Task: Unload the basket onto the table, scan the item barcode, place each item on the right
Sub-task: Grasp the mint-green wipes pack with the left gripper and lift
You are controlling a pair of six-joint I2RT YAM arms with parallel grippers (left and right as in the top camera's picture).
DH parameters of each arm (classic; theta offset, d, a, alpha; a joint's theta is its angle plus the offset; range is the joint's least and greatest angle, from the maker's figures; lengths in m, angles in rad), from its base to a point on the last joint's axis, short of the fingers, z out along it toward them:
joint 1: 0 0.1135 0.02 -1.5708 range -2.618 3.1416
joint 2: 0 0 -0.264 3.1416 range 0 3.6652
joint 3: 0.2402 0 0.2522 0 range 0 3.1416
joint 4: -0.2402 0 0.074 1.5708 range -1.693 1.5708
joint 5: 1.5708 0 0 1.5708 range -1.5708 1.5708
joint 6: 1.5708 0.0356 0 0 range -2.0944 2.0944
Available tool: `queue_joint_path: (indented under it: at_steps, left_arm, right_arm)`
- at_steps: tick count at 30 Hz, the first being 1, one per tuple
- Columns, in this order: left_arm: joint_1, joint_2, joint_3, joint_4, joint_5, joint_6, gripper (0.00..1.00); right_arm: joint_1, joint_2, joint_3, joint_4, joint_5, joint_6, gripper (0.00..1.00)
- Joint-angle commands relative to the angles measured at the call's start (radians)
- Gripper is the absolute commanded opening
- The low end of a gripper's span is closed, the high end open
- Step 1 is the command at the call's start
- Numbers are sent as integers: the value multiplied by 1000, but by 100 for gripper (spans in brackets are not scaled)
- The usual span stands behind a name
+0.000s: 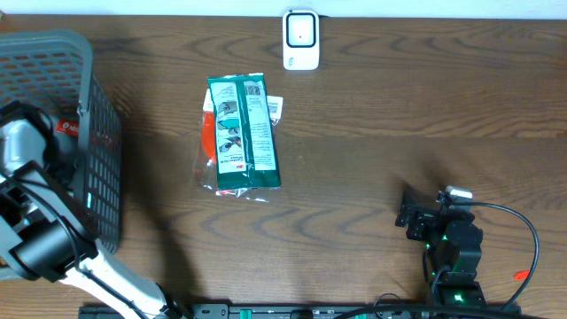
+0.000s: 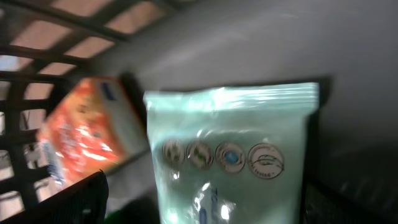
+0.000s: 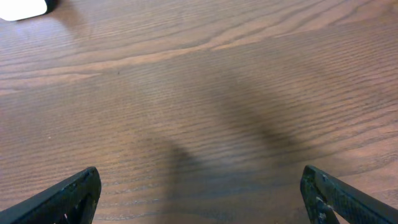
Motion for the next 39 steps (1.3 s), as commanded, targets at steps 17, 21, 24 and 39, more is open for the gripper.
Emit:
queue_joint_path:
  at_steps: [17, 21, 24, 39]
  left_arm:
    - [63, 59, -27, -66, 3, 11, 79]
    - [63, 59, -27, -66, 3, 11, 45]
    - [63, 59, -27, -66, 3, 10, 45]
    - [63, 59, -26, -45, 81, 11, 19]
  right_arm:
    - [3, 0, -2, 15, 6, 11, 99]
    - [3, 0, -2, 15, 6, 11, 99]
    - [3, 0, -2, 15, 6, 11, 99]
    - [3, 0, -2, 15, 6, 11, 99]
